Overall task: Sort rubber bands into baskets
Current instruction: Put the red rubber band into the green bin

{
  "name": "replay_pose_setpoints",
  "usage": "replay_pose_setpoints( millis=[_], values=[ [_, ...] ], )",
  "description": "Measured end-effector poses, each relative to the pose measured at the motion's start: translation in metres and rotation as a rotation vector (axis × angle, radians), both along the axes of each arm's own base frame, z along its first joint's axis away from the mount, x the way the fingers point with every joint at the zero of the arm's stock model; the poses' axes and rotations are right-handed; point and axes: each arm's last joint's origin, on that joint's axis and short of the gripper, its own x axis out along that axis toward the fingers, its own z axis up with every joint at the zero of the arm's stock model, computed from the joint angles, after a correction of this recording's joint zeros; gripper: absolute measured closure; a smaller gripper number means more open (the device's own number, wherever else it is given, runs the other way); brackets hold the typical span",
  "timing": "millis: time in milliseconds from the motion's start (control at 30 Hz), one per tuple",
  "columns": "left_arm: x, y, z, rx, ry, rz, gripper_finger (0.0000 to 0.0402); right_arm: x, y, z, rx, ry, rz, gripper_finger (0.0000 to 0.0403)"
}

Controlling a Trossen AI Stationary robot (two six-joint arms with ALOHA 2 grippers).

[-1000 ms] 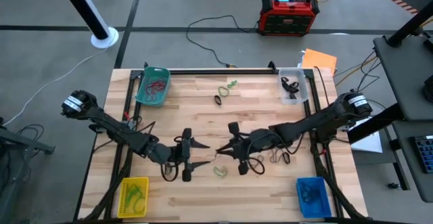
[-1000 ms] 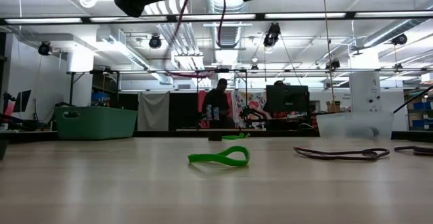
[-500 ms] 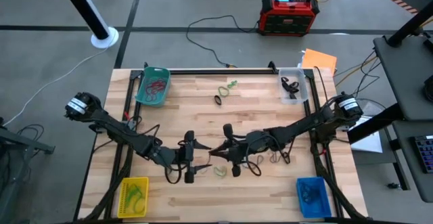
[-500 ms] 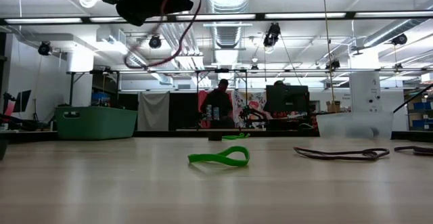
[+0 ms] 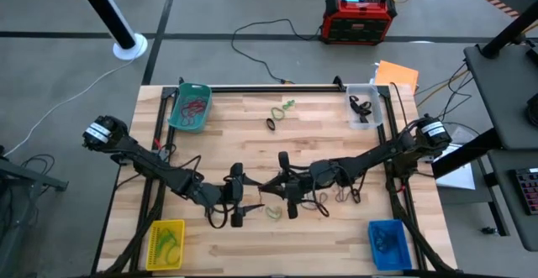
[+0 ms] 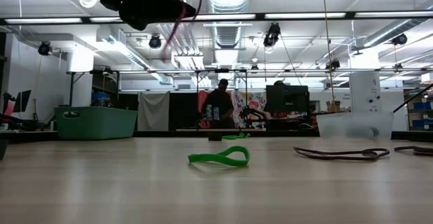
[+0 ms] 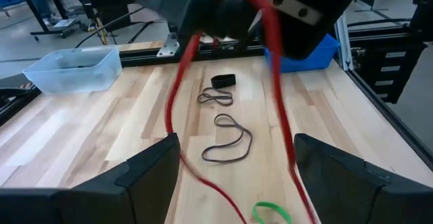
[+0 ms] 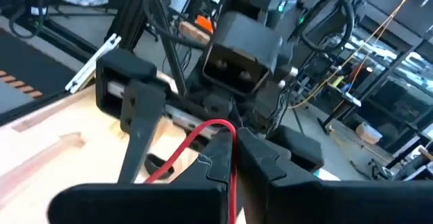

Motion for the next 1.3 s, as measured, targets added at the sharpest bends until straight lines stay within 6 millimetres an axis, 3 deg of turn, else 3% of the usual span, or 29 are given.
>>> replay_pose_setpoints(
  millis=[367, 500, 767, 1033, 1300],
  values=[
    [0.004, 0.007, 0.000, -0.001, -0.005, 0.027, 0.0131, 0.005, 0.003, 0.002, 0.026, -0.108, 0.103, 0.0394],
    [0.004, 0.007, 0.000, 0.004, -0.001, 0.013, 0.0150, 0.007, 0.001, -0.001, 0.021, -0.104, 0.097, 0.0394],
    [0.003, 0.008, -0.001, 0.022, 0.008, -0.001, 0.0234, 0.007, -0.001, 0.000, 0.023, -0.122, 0.090, 0.0394],
    [0.003, 0.010, -0.004, 0.067, 0.025, 0.068, 0.0386, 0.008, -0.002, -0.002, 0.018, -0.104, 0.089, 0.0394],
    [-0.003, 0.013, 0.000, 0.054, 0.046, 0.110, 0.0400, 0.008, -0.008, -0.010, 0.055, -0.014, -0.125, 0.0394]
  ],
)
